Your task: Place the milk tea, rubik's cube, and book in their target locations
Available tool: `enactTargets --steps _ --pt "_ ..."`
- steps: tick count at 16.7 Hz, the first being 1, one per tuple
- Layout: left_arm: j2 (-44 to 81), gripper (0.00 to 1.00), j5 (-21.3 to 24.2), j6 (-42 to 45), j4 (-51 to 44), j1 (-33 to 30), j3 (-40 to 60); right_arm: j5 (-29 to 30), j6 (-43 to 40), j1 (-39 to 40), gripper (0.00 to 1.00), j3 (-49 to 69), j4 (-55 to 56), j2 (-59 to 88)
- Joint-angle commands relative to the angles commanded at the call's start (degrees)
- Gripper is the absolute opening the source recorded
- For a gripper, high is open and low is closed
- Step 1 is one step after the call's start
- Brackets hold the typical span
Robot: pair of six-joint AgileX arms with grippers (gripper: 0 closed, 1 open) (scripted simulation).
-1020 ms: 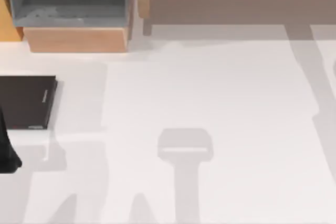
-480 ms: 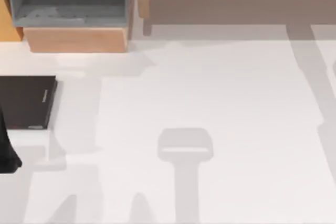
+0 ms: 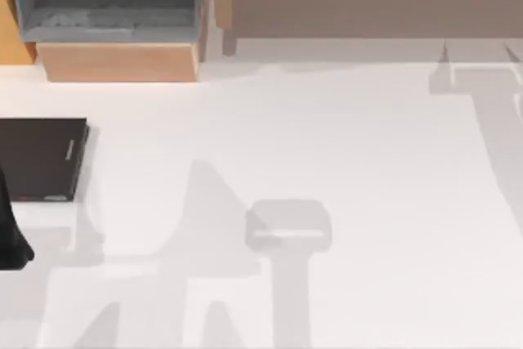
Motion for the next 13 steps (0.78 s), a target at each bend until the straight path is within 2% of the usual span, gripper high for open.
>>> enactTargets --steps 8,13 --pt "0.0 1.0 0.0 0.0 0.0 0.0 0.0 -2.0 -0.7 -1.5 1.0 -41.4 -3.2 -43.4" --pt "0.0 1.0 0.0 0.0 0.0 0.0 0.0 -3.0 -0.6 -2.1 1.0 -57.9 -3.6 -61.1"
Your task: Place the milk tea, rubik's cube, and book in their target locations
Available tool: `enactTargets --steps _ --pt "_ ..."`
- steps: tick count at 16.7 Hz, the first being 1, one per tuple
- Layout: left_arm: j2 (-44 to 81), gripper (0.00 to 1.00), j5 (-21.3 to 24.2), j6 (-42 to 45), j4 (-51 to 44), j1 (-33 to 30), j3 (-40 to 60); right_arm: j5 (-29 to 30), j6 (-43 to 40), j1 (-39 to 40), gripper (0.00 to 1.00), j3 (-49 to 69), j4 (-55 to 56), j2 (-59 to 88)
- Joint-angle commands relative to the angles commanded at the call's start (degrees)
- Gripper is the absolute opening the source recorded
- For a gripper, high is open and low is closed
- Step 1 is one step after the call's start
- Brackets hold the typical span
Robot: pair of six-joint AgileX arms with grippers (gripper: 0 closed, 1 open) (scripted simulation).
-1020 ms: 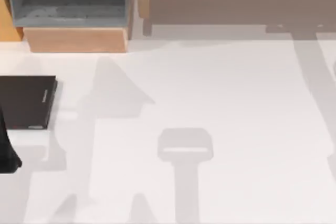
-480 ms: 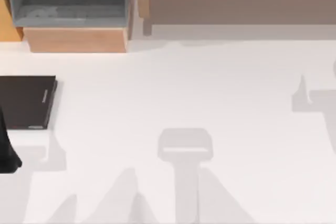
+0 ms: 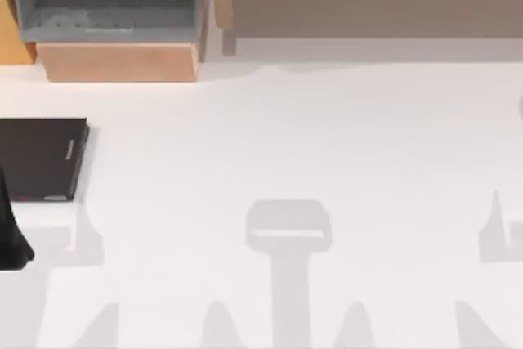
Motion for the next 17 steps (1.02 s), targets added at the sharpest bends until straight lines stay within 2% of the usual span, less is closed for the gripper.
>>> enactTargets --steps 10,13,17 --pt "1.8 1.0 -0.2 0.0 1.0 -0.3 1.7 -0.2 0.1 -0.1 1.0 -3.1 0.0 -3.3" --pt "9.1 1.0 -1.0 0.2 4.5 -1.3 8.2 -0.2 0.1 -0.1 1.0 -3.1 0.0 -3.3" --pt "27.3 1.0 -2.8 0.2 11.5 -3.4 21.2 -0.2 0.1 -0.1 1.0 -3.1 0.0 -3.3"
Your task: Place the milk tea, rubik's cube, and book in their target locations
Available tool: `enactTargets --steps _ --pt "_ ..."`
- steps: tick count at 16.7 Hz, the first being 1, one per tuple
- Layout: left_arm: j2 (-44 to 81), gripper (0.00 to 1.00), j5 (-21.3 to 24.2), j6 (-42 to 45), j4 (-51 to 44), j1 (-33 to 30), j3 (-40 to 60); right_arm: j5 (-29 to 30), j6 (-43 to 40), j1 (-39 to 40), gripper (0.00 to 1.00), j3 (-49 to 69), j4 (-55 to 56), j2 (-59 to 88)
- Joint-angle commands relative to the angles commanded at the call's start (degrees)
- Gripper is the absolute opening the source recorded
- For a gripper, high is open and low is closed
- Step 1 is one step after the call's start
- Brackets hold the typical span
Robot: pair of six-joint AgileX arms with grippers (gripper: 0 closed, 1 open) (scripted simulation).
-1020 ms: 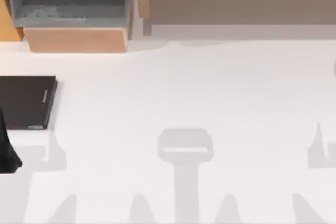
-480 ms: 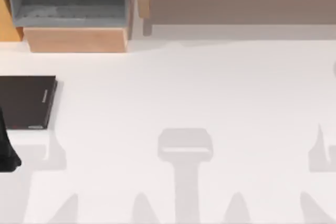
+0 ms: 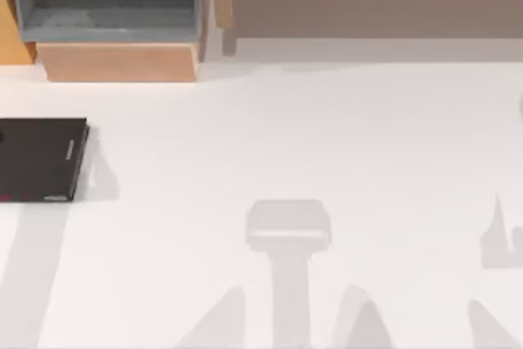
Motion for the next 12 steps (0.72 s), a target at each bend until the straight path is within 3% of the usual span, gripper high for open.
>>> enactTargets --steps 7,12 --pt "44.4 1.0 -3.5 -0.8 12.4 -4.3 24.7 0.0 0.0 0.0 1.0 0.0 0.0 0.0" --pt "67.9 1.0 -5.6 -1.1 20.2 -6.9 39.9 0.0 0.0 0.0 1.0 0.0 0.0 0.0"
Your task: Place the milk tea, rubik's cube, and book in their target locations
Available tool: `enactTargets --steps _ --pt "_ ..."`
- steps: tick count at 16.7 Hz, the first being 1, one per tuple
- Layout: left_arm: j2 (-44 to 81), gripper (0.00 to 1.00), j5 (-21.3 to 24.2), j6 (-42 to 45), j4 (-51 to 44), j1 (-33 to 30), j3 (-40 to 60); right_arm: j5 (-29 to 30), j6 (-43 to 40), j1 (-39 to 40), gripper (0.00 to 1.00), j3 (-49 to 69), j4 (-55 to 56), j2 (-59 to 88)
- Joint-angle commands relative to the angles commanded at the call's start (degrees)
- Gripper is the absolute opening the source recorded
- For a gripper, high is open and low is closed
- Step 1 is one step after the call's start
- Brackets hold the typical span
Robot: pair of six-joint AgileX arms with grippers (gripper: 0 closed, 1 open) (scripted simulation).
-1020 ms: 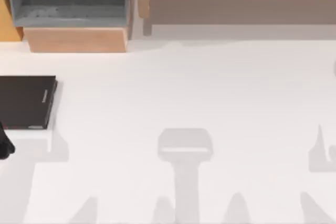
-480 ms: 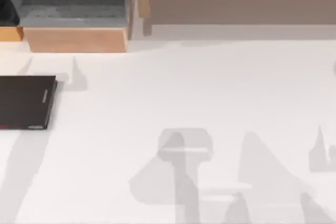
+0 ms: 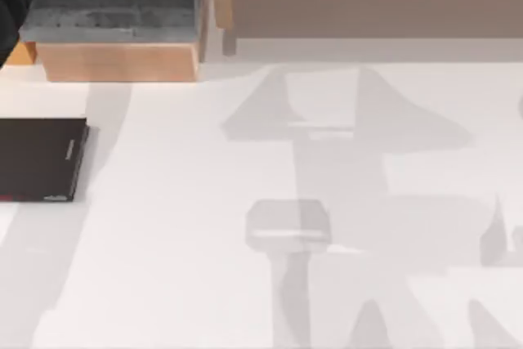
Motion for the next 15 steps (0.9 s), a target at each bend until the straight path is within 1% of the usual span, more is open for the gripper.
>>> enactTargets --steps 3,5,12,15 --pt "9.4 1.0 -0.9 0.1 3.7 -1.1 6.8 0.0 0.0 0.0 1.0 0.0 0.0 0.0" --pt "12.7 1.0 -1.2 0.1 5.2 -1.5 9.5 0.0 0.0 0.0 1.0 0.0 0.0 0.0" --pt "13.7 1.0 -1.2 0.1 5.6 -1.3 10.4 0.0 0.0 0.0 1.0 0.0 0.0 0.0" --pt "15.9 1.0 -0.9 0.1 4.9 -1.3 13.5 0.0 0.0 0.0 1.0 0.0 0.0 0.0"
